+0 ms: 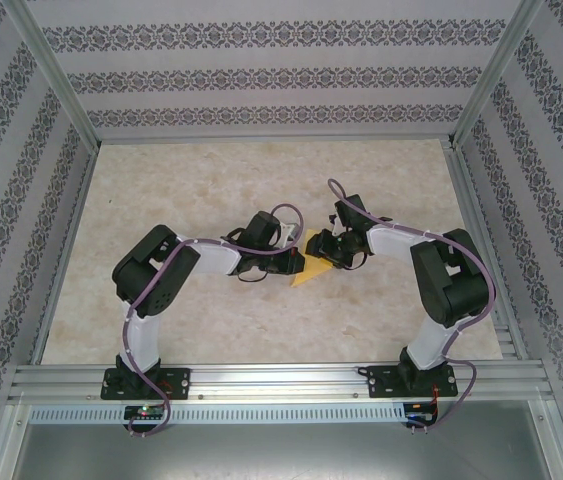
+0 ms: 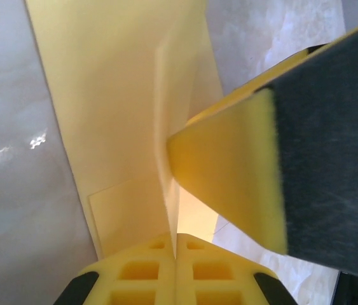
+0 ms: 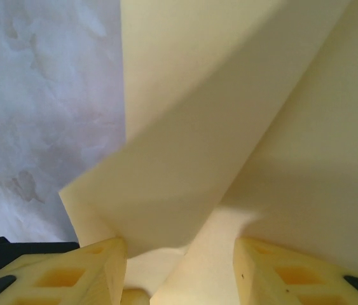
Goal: Fold a paper plane with a square sheet of paper (pick it up from the middle)
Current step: Fourth fold the wing at the center of the table.
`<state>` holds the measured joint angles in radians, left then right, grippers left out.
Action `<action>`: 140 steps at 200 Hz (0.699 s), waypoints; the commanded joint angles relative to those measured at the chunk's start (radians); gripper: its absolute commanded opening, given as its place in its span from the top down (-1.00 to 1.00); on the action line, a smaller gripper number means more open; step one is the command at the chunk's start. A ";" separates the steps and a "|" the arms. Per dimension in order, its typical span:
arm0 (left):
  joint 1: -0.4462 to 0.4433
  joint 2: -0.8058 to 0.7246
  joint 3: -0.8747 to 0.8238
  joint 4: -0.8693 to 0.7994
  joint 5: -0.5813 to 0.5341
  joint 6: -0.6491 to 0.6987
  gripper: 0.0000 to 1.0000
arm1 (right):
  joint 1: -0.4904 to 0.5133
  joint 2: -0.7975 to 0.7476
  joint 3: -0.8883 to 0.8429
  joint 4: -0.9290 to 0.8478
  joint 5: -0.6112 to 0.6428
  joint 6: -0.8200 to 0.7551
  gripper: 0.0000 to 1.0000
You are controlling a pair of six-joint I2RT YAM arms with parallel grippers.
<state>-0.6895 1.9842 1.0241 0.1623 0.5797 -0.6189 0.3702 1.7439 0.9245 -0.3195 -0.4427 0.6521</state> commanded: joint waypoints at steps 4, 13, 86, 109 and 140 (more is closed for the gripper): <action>-0.010 0.016 0.031 -0.053 0.029 0.011 0.89 | -0.013 -0.010 0.002 0.013 0.013 -0.022 0.03; -0.010 0.016 0.031 -0.053 0.029 0.014 0.89 | -0.012 -0.025 -0.001 0.019 0.006 -0.023 0.03; -0.009 0.018 0.028 -0.055 0.023 0.010 0.89 | -0.013 -0.008 -0.010 0.033 -0.001 -0.025 0.04; -0.009 0.018 0.029 -0.059 0.023 0.010 0.88 | -0.014 0.012 -0.001 0.018 0.025 -0.022 0.04; -0.007 0.018 0.027 -0.064 0.020 0.010 0.86 | -0.014 0.040 0.018 -0.008 0.055 -0.017 0.04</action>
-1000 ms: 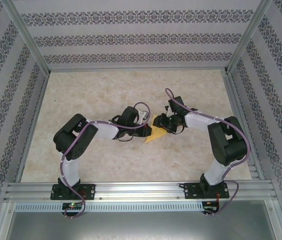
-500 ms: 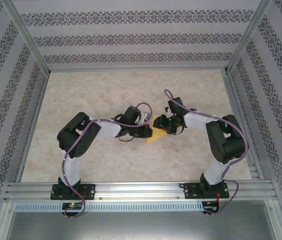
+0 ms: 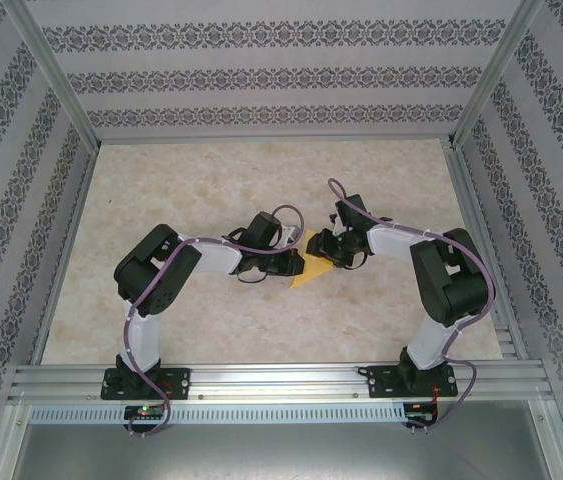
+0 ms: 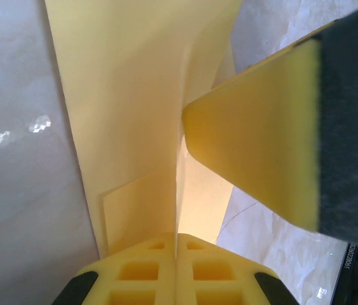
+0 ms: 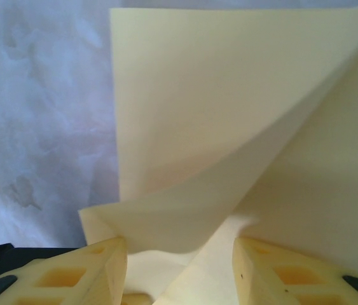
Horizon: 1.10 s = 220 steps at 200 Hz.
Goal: Fold a paper plane with a square sheet of paper (pick it up from the middle)
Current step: Fourth fold the wing at the center of the table.
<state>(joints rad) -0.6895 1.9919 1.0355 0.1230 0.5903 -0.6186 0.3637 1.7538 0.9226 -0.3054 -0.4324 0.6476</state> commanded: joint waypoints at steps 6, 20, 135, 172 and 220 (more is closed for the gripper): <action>-0.007 0.010 0.015 -0.027 0.010 0.012 0.85 | -0.008 0.036 0.022 -0.026 0.051 -0.011 0.04; -0.007 0.009 0.015 -0.032 0.009 0.013 0.81 | -0.008 0.049 0.028 -0.039 0.065 -0.004 0.03; 0.052 -0.142 -0.057 0.005 0.071 -0.036 0.55 | 0.006 0.122 0.071 -0.169 0.156 0.012 0.05; 0.025 -0.106 -0.035 0.054 0.113 -0.043 0.64 | 0.010 0.133 0.078 -0.172 0.155 0.021 0.01; 0.014 -0.062 -0.006 0.045 0.125 -0.036 0.67 | 0.009 0.142 0.083 -0.184 0.156 0.032 -0.03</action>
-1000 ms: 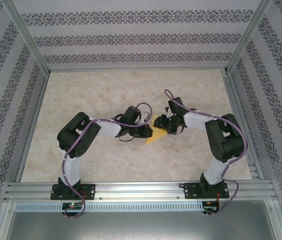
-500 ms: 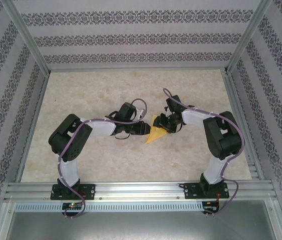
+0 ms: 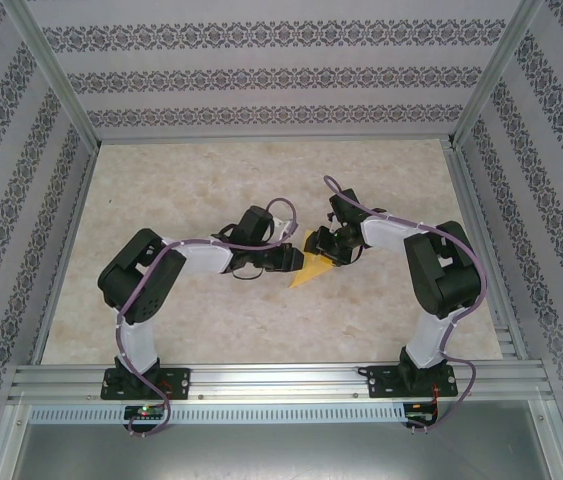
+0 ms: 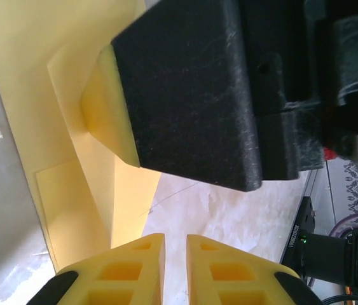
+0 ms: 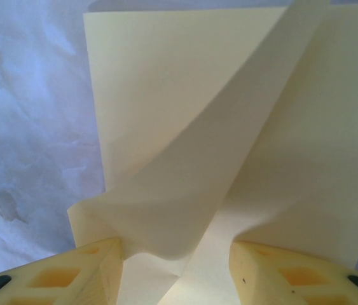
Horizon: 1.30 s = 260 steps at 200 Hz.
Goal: Fold a paper plane with a square sheet of paper (pick it up from the middle)
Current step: Fourth fold the wing at the center of the table.
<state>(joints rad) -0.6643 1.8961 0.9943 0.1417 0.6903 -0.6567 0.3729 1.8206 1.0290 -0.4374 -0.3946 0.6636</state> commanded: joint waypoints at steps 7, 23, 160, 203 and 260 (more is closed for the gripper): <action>-0.011 0.043 0.037 0.022 0.025 0.002 0.69 | 0.000 0.077 -0.022 -0.053 0.118 0.018 -0.03; -0.011 0.057 0.043 0.001 0.014 0.009 0.73 | 0.000 0.080 -0.021 -0.053 0.117 0.019 -0.03; -0.011 0.085 0.058 -0.099 -0.096 0.031 0.85 | -0.002 0.055 -0.027 -0.036 0.101 -0.001 -0.05; -0.010 0.091 0.061 -0.114 -0.104 0.034 0.85 | -0.004 0.068 -0.015 -0.062 0.131 0.009 0.00; -0.011 0.100 0.068 -0.126 -0.110 0.037 0.85 | 0.000 0.100 0.007 -0.103 0.162 0.011 0.03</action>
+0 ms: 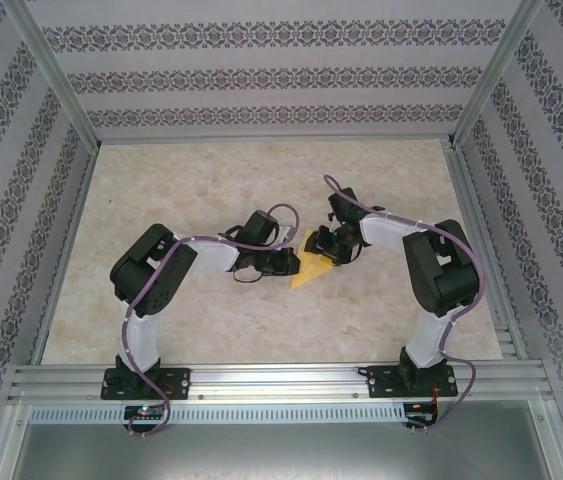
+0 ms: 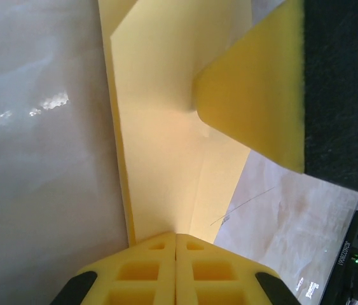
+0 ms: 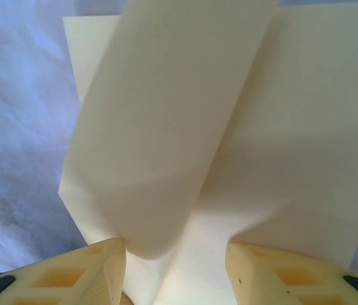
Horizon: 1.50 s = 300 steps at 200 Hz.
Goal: Fold a paper plane with a square sheet of paper (pick it up from the middle)
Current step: Fourth fold the wing at the center of the table.
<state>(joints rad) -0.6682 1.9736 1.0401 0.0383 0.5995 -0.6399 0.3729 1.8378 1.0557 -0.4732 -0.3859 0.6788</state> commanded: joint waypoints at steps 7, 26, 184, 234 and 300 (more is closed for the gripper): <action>-0.007 0.024 0.024 -0.024 -0.018 0.020 0.85 | 0.001 0.086 -0.016 -0.073 0.160 -0.005 0.04; -0.007 0.028 0.027 -0.026 -0.015 0.020 0.85 | 0.003 0.095 -0.012 -0.085 0.171 -0.005 0.04; -0.007 0.003 0.035 -0.024 0.001 0.027 0.84 | 0.011 0.149 0.010 -0.135 0.211 -0.001 0.16; -0.006 -0.002 0.072 0.012 -0.009 0.019 0.82 | 0.017 0.158 0.015 -0.134 0.208 -0.001 0.16; -0.006 0.042 0.106 -0.020 -0.015 0.029 0.81 | 0.021 0.158 0.016 -0.133 0.203 0.002 0.16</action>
<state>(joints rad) -0.6689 1.9915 1.1229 0.0284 0.5941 -0.6361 0.3862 1.8832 1.1263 -0.5728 -0.3378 0.6819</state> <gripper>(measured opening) 0.093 0.419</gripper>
